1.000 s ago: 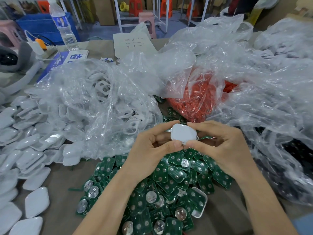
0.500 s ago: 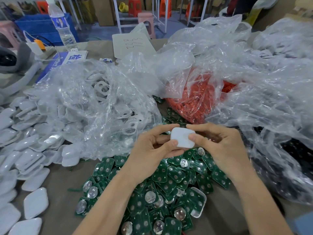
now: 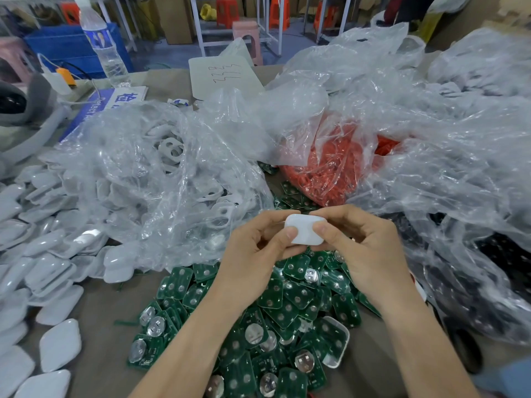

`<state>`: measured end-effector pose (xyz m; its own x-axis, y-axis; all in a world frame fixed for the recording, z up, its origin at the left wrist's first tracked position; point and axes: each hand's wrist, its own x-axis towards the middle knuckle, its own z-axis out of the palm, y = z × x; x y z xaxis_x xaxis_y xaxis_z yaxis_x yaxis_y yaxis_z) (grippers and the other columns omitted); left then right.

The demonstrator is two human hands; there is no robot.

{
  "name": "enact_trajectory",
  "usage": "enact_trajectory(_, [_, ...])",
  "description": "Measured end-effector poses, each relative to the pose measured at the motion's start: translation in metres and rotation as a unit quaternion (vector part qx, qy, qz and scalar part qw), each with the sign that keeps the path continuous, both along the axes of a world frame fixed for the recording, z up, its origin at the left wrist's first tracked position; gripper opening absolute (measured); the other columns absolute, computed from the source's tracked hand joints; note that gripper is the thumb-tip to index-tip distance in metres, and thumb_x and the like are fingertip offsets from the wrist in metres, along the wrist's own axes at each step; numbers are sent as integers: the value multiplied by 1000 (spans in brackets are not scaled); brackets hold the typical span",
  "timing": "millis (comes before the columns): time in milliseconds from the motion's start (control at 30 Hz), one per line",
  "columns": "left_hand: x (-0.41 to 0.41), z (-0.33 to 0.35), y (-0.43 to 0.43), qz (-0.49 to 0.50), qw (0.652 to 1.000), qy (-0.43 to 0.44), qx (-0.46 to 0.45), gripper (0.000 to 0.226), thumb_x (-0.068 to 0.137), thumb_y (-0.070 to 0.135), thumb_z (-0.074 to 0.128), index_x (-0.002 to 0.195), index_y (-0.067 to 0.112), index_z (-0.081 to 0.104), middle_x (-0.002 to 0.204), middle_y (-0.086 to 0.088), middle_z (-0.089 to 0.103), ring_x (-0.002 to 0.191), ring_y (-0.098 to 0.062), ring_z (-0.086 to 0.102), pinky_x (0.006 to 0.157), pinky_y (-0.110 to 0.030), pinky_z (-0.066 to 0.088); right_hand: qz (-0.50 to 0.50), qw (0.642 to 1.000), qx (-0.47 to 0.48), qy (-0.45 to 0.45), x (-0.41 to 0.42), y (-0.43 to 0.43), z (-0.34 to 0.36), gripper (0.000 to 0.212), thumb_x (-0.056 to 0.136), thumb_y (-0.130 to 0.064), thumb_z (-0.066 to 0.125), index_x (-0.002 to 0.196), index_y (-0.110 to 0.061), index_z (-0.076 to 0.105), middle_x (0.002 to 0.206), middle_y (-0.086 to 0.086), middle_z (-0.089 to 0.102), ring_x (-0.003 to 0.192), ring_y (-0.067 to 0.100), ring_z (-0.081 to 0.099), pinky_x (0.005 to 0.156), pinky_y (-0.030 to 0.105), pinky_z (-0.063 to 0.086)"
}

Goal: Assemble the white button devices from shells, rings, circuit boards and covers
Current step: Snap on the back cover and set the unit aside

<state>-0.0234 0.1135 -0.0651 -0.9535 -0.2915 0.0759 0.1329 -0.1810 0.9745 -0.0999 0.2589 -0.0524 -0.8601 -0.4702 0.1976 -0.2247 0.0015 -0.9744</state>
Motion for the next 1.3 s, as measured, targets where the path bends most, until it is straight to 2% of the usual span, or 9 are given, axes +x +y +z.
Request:
enact_trajectory(133, [0,-3,0,1,1000,14,-9,19,90,13,58,107,15,66,99,-1,76,94,-19,73,77,-22,57,-10,1000,13,22,2,-2,2,18,82,-13,72,87,-30,74,86,-7,74,83,14,71,73,35,60])
enact_trajectory(433, [1,-4,0,1,1000,27,-8,19,85,20,58,102,16,66,97,-2,76,93,-21,73,77,-24,58,-23,999,29,31,5,-3,4,18,82,-11,72,85,-29,72,84,-10,73,80,10,69,74,30,58])
enact_trajectory(600, [0,-6,0,14,1000,23,-15,13,93,7,56,97,13,66,92,-4,76,90,-23,73,76,-26,58,-48,996,44,65,8,-5,1,21,82,-10,73,83,-30,71,81,-11,72,76,10,68,69,25,56])
enact_trajectory(667, [0,-6,0,18,999,21,-16,13,94,5,56,97,13,66,90,-3,76,88,-22,74,74,-24,58,-37,998,23,38,8,-5,2,22,82,-9,72,84,-30,73,83,-9,73,78,11,68,69,25,58])
enact_trajectory(800, [-1,-2,-3,14,1000,5,-1,14,94,9,56,103,11,66,96,-7,76,90,-21,73,74,-22,58,-14,999,26,20,10,-5,4,29,78,-8,75,88,-35,73,86,-14,74,82,3,68,70,12,51])
enact_trajectory(967, [1,-1,-5,36,993,-1,-115,18,93,13,63,100,28,71,94,5,76,87,-11,71,75,-22,56,-12,998,61,19,10,-4,9,28,78,-10,76,89,-36,73,83,-15,74,76,4,69,73,14,52])
enact_trajectory(1133, [0,-2,-7,69,975,-16,-211,18,91,13,66,96,30,70,90,9,74,86,-13,69,81,-35,56,-23,996,79,41,14,-6,9,25,78,-6,76,88,-29,73,80,-15,72,74,1,66,68,9,48])
enact_trajectory(1233, [3,1,-6,90,969,4,-232,22,91,12,67,99,33,69,93,12,74,90,-10,69,85,-39,57,-63,991,67,100,20,-9,5,27,78,-9,76,87,-34,70,84,-16,69,78,-1,63,69,5,44])
enact_trajectory(1300, [4,2,-6,78,975,22,-208,28,92,13,65,111,32,67,105,14,73,101,-6,67,89,-31,56,-89,978,60,179,22,-9,2,25,77,-11,77,88,-32,70,88,-16,68,85,1,63,72,9,46])
